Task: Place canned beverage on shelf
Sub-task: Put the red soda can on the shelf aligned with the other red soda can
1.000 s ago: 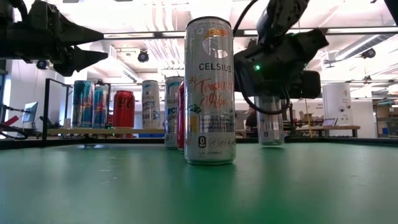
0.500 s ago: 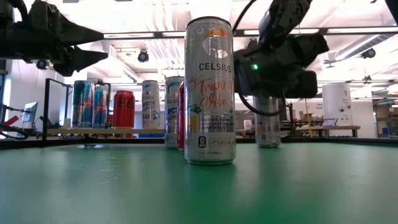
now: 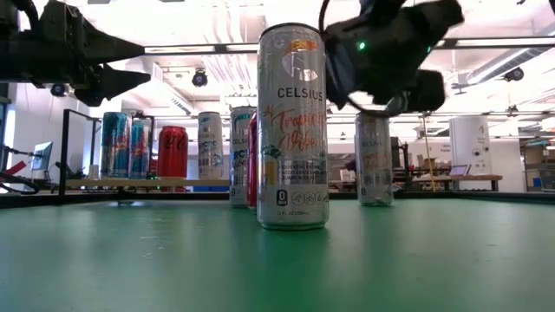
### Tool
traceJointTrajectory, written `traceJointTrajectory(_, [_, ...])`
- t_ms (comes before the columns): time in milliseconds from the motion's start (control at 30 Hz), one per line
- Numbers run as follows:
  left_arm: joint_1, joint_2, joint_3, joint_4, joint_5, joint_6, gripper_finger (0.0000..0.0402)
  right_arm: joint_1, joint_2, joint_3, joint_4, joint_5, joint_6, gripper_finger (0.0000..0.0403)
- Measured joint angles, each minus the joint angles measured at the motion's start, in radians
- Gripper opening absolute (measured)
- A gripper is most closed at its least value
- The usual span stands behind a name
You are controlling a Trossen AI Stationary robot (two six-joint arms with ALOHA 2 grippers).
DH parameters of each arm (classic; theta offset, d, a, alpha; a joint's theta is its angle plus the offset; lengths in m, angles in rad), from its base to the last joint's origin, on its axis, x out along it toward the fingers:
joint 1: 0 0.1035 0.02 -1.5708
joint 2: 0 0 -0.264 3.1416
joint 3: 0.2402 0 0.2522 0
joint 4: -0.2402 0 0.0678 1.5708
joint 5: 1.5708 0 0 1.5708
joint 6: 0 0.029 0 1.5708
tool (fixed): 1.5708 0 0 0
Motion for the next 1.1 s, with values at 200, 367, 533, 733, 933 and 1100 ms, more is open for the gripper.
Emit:
traceJointTrajectory(200, [0.000, 0.000, 0.000, 0.000, 0.000, 0.000, 0.0375, 0.011, -0.104, 0.024, -0.162, -0.193, 0.091, 0.0396])
traceJointTrajectory(367, [0.000, 0.001, 0.000, 0.000, 0.000, 0.000, 0.0375, 0.070, -0.247, 0.023, -0.202, -0.360, 0.082, 0.0396])
traceJointTrajectory(533, [0.000, 0.001, 0.000, 0.000, 0.000, 0.000, 0.0375, 0.209, -0.415, 0.009, -0.197, -0.440, 0.115, 0.0396])
traceJointTrajectory(733, [0.000, 0.001, 0.000, 0.000, 0.000, 0.000, 0.0375, 0.438, -0.567, -0.080, -0.111, -0.441, 0.147, 0.0396])
traceJointTrajectory(933, [0.000, 0.001, 0.000, 0.000, 0.000, 0.000, 0.0375, 0.672, -0.634, -0.276, 0.005, -0.238, 0.260, 0.0396])
traceJointTrajectory(1100, [0.000, 0.002, 0.000, 0.000, 0.000, 0.000, 0.0375, 0.841, -0.634, -0.465, 0.206, 0.121, 0.305, 0.0395])
